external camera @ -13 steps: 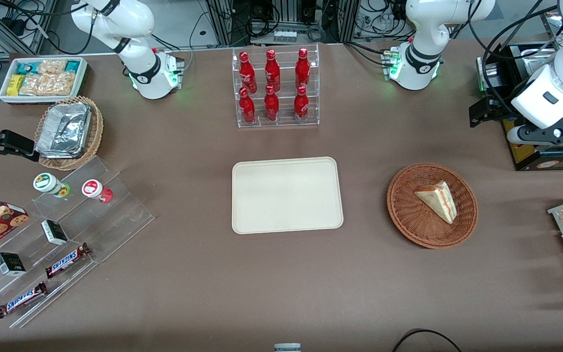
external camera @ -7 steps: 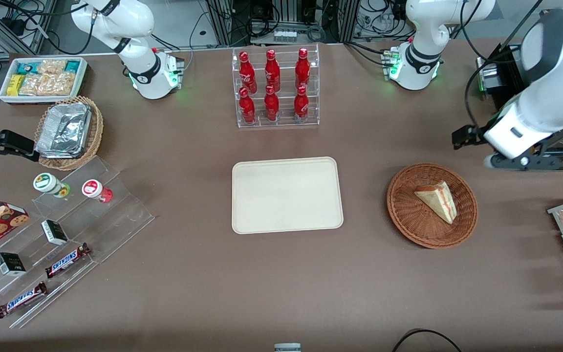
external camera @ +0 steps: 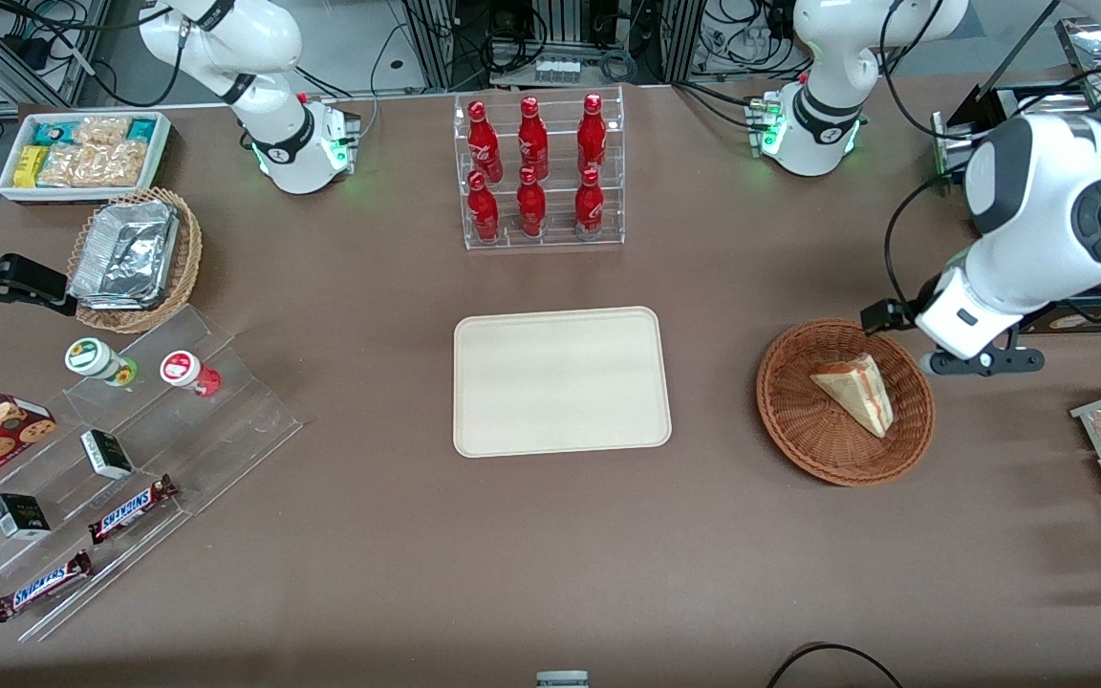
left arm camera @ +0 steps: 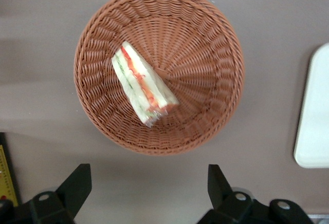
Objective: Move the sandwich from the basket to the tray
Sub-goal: 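Move the left gripper over the wicker basket toward the sandwich, then lower the left gripper and grasp the wrapped sandwich upright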
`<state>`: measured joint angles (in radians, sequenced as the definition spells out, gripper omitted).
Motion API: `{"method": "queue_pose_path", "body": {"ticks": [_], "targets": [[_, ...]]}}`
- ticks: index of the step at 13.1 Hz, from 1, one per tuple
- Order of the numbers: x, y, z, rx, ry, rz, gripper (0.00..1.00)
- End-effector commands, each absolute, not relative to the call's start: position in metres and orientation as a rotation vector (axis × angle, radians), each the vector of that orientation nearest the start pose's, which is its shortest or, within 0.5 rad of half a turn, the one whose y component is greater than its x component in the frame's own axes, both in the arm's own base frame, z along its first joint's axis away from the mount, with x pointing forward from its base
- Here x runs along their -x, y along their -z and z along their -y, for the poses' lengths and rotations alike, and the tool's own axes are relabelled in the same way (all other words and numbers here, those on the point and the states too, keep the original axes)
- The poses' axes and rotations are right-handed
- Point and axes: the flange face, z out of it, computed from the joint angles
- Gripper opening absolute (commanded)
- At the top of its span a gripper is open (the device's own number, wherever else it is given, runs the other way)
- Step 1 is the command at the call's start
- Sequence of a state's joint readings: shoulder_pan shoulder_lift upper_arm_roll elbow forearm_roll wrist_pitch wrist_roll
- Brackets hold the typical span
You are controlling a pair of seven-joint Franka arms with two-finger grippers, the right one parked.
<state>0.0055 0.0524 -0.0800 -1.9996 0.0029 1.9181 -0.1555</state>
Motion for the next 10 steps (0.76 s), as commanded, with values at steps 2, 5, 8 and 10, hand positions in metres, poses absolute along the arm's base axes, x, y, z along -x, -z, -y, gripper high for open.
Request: {"method": "queue_pose_path", "body": {"ticks": [2, 5, 8, 10], "targets": [[-0.552, -0.407, 0.037, 3.041, -0.186, 0.595, 1.00], [-0.555, -0.382, 0.038, 2.957, -0.121, 0.941, 1.00], [-0.552, -0.363, 0.038, 2.958, -0.112, 0.937, 1.00], [-0.552, -0.352, 0.037, 2.952, -0.136, 0.933, 1.00]]}}
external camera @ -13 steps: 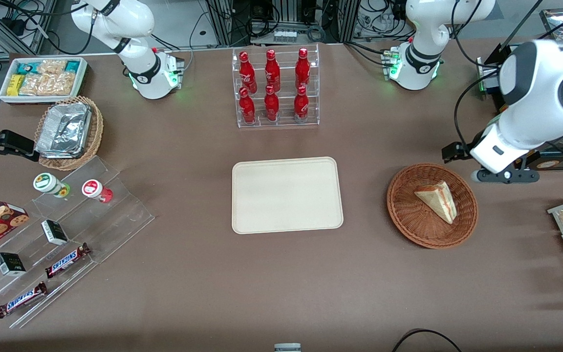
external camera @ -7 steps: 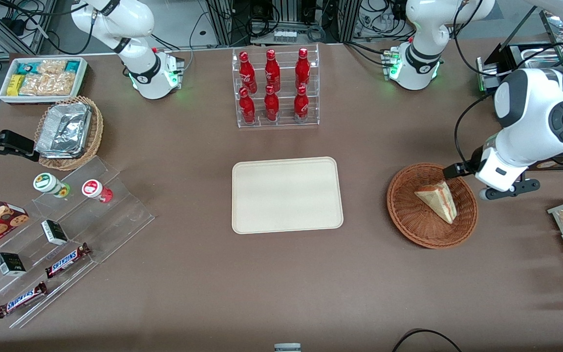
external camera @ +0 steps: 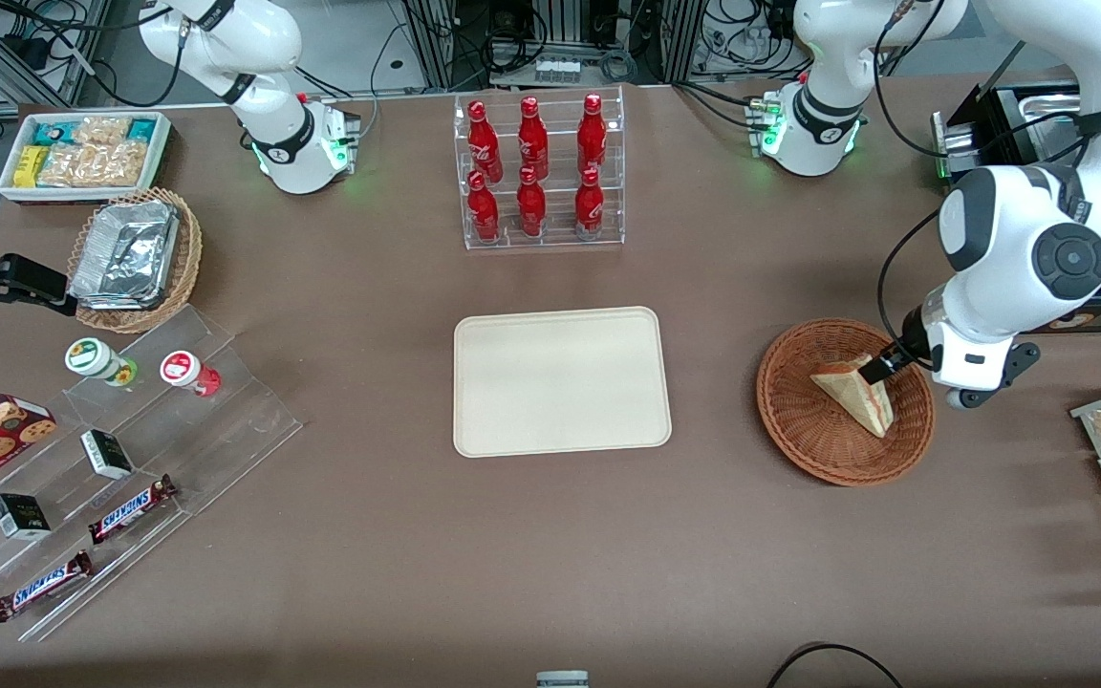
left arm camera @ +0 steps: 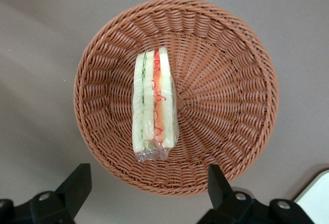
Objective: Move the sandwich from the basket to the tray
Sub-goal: 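Lower the left gripper and grasp the wrapped sandwich upright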
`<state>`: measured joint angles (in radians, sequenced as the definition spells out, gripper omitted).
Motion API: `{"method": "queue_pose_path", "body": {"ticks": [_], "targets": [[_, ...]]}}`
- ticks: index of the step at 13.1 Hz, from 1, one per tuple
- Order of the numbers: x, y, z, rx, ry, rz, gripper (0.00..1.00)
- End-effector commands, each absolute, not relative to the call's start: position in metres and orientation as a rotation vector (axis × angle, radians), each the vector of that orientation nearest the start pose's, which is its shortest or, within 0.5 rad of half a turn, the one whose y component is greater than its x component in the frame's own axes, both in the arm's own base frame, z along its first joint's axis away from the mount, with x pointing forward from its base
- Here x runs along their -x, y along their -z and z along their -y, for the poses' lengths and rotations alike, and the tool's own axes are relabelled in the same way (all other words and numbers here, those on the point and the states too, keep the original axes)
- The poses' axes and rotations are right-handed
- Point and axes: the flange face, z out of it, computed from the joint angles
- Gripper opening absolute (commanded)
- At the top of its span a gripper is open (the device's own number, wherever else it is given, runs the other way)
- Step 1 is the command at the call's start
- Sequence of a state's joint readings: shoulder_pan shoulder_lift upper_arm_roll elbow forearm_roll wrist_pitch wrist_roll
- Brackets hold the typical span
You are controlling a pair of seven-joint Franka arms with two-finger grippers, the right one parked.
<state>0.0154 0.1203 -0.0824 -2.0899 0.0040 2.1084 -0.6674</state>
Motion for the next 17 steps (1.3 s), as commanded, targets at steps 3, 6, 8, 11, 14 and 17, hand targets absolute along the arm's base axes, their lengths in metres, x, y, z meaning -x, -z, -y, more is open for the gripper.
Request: {"method": "queue_pose_path", "body": {"ticks": [3, 6, 8, 11, 14, 17], "targets": [[-0.556, -0.334, 0.038, 2.953, -0.142, 0.931, 1.00], [-0.554, -0.313, 0.038, 2.962, -0.120, 0.935, 1.00], [-0.552, -0.296, 0.037, 2.962, -0.117, 0.951, 1.00], [-0.551, -0.276, 0.036, 2.957, -0.134, 0.962, 1.00], [-0.550, -0.261, 0.034, 2.955, -0.144, 0.964, 1.00], [-0.548, -0.260, 0.029, 2.953, -0.144, 0.971, 0.14]]}}
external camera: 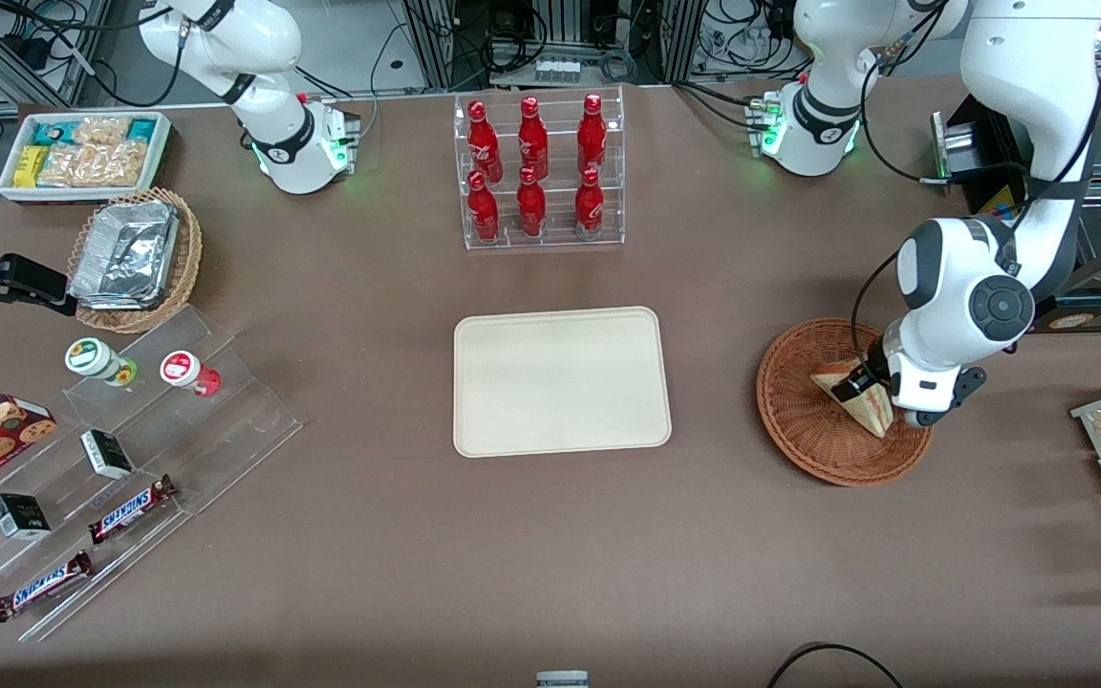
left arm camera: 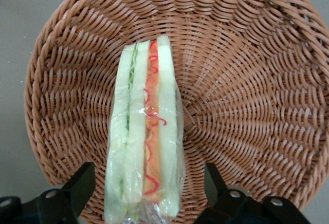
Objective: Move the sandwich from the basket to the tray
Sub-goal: 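Lower the left gripper and grasp the wrapped sandwich upright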
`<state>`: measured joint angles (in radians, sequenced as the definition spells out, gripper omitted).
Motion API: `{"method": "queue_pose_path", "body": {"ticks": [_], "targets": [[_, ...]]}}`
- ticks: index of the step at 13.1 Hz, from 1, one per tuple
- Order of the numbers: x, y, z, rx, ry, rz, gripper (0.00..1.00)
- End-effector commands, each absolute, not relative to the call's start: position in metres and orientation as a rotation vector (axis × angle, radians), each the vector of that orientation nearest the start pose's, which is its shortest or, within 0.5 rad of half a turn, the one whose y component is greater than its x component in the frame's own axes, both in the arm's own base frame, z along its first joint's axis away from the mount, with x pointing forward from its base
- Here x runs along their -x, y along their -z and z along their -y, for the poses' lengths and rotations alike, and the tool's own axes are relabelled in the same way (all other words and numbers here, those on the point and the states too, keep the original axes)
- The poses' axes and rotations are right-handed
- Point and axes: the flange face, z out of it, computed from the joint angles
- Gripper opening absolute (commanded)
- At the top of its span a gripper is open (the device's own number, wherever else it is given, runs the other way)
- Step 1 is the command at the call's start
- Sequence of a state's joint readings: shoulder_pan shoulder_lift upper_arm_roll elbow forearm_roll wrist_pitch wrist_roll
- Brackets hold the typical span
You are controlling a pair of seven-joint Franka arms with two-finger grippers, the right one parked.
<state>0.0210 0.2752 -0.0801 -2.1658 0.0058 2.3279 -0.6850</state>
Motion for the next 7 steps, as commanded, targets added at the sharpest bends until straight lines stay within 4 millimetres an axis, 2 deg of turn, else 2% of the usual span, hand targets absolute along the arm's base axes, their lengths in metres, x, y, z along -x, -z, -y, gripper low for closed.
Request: {"method": "queue_pose_path", "body": {"ticks": [1, 4, 7], "targets": [[-0.547, -0.263, 0.029, 2.954, -0.144, 0.964, 0.00], [-0.547, -0.280, 0.030, 2.954, -0.137, 0.932, 0.00], [-0.552, -0.314, 0.045, 2.938, -0.166, 0.860, 0.00]]}}
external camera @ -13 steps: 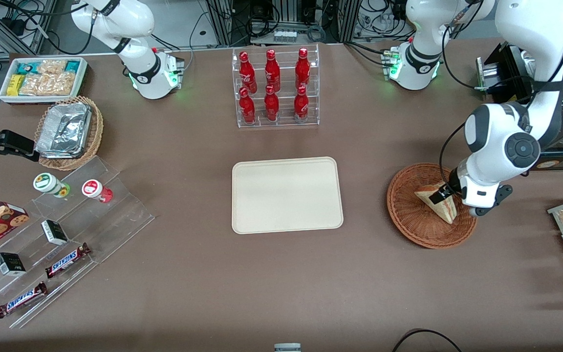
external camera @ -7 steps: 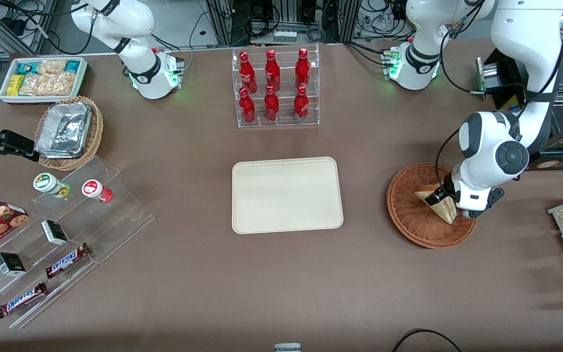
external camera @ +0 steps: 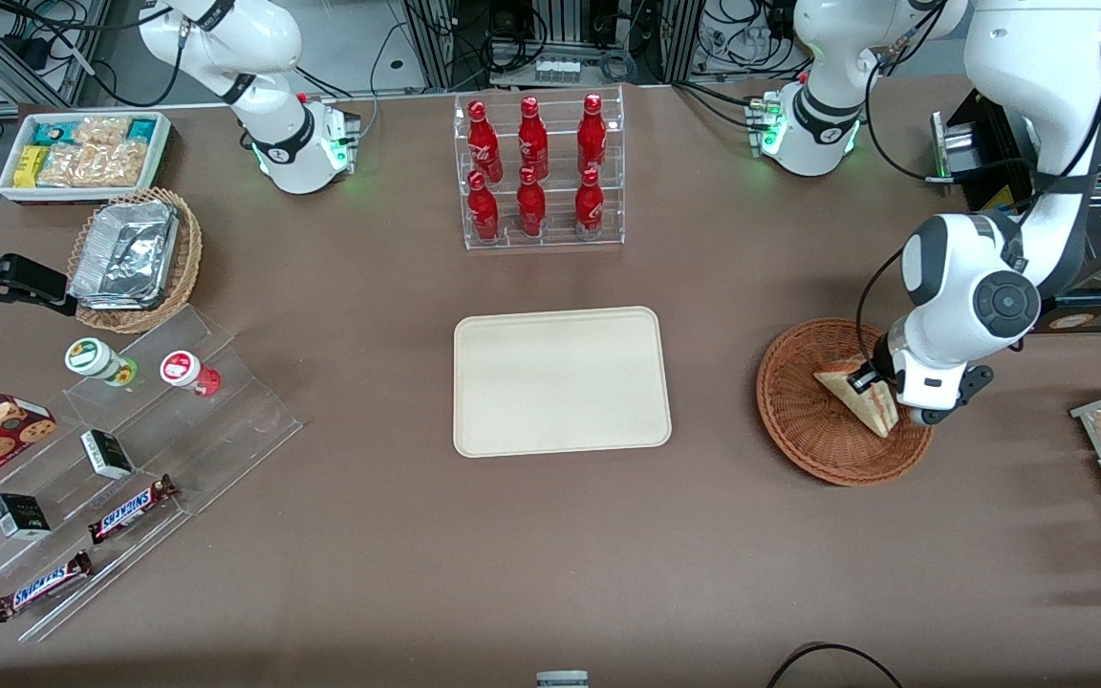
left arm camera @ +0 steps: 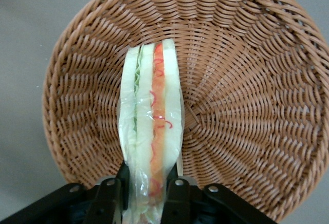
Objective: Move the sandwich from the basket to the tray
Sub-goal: 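Lower the left gripper and grasp the wrapped sandwich upright, then lift the sandwich and carry it over the cream tray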
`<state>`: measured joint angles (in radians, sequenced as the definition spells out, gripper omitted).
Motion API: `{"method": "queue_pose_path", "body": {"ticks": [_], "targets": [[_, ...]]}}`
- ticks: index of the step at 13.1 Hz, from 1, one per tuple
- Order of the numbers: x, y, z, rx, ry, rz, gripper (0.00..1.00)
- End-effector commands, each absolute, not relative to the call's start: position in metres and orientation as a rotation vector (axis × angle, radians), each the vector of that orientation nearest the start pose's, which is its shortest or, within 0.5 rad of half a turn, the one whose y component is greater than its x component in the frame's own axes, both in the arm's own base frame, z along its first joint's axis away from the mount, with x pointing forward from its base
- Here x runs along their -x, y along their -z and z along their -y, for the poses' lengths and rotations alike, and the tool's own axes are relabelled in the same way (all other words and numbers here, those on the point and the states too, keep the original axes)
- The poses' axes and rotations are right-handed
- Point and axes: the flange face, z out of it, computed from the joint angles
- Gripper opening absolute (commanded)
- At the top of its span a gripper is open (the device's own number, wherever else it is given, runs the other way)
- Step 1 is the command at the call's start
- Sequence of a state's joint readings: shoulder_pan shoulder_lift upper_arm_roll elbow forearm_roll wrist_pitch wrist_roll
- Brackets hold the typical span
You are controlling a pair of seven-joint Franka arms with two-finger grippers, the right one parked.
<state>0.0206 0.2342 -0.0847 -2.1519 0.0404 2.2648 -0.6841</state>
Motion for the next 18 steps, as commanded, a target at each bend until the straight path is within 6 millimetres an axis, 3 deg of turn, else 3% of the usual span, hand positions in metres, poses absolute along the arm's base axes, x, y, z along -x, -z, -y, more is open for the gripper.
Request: {"method": "queue_pose_path", "body": {"ticks": [1, 5, 7, 9, 10, 15, 18], "targets": [[-0.555, -0.326, 0.059, 2.939, -0.187, 0.819, 0.00], [-0.556, -0.367, 0.155, 2.966, -0.218, 0.575, 0.00], [-0.547, -0.373, 0.202, 2.996, -0.195, 0.464, 0.00], [-0.540, -0.372, 0.268, 3.024, -0.183, 0.331, 0.00], [-0.538, -0.374, 0.291, 3.038, -0.169, 0.286, 0.00], [-0.528, -0.346, 0.409, 3.094, -0.186, 0.074, 0.00], [-0.522, -0.327, 0.462, 3.132, -0.219, 0.039, 0.00]]}}
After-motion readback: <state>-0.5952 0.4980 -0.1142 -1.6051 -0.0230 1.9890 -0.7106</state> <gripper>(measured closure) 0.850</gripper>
